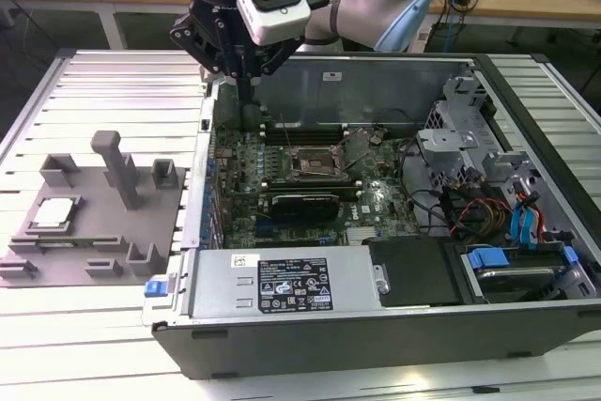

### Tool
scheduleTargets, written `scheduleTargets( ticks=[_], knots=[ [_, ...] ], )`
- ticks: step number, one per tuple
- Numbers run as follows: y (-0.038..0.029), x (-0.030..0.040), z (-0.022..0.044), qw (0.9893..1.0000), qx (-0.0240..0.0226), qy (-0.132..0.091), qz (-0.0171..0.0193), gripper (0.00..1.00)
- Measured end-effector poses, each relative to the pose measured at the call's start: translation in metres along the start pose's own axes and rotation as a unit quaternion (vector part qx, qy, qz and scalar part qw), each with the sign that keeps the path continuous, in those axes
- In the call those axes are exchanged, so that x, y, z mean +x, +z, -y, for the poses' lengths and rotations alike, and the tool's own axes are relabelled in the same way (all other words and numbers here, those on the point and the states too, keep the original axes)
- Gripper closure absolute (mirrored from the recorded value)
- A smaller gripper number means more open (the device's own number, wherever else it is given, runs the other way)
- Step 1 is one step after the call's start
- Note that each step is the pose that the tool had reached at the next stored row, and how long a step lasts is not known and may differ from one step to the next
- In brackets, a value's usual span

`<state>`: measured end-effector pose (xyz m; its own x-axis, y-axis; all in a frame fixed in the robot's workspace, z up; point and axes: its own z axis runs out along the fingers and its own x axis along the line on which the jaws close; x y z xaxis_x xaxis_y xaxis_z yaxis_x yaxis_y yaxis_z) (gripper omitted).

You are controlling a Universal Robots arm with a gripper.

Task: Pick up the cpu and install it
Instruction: 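Reach for the cpu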

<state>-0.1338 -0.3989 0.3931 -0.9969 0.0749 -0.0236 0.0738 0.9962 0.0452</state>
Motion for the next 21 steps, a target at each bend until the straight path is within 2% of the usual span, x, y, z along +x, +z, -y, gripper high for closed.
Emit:
scheduleTargets(
  ticks=[15, 21],
  knots=[
    [-0.0007, 0.0248, 0.0018, 1.0000, -0.0001, 0.000, 0.0006, 0.89],
    [-0.0009, 0.0300, 0.0022, 1.0000, 0.0000, 0.000, 0.0007, 0.89]
  ],
)
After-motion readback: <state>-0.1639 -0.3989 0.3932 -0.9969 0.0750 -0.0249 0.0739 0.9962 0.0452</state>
